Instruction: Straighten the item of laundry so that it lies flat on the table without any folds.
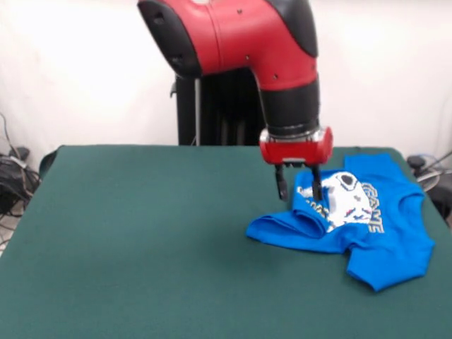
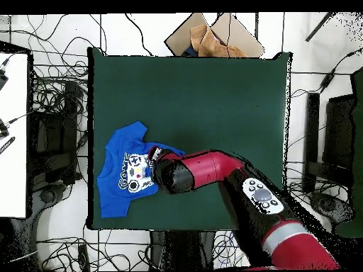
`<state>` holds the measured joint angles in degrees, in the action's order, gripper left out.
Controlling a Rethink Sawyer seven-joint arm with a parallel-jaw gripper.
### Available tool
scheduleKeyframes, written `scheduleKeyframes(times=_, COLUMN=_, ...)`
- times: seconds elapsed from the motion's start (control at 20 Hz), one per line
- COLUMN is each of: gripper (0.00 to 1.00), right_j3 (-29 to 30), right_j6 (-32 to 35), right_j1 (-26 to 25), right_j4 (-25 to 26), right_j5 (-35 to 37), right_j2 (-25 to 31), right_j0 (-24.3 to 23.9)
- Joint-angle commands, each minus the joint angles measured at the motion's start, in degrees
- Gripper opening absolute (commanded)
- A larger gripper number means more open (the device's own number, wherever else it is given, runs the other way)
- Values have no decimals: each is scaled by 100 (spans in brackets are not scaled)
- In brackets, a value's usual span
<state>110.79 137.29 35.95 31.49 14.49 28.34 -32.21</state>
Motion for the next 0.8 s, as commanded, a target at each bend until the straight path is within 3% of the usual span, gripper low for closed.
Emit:
scheduleKeyframes(times=0.05, gripper=100, right_j3=-569, right_j6=-644, right_j1=-599, right_j4=324, right_j5=385, right_j2=114, right_j0=-37)
scheduleKeyframes(times=0.15, gripper=100, right_j3=-624, right_j6=-517, right_j1=-605, right_j4=367, right_j5=428, right_j2=-79, right_j0=98)
scheduleKeyframes(times=0.35, gripper=100, right_j3=-862, right_j6=-103, right_j1=-512, right_j4=752, right_j5=775, right_j2=-1172, right_j0=800)
scheduleKeyframes(times=0.45, gripper=100, right_j3=-830, right_j6=-99, right_j1=-538, right_j4=798, right_j5=732, right_j2=-1302, right_j0=848)
scheduleKeyframes(times=0.8, gripper=100, right_j3=-548, right_j6=-212, right_j1=-479, right_j4=148, right_j5=951, right_j2=-768, right_j0=586)
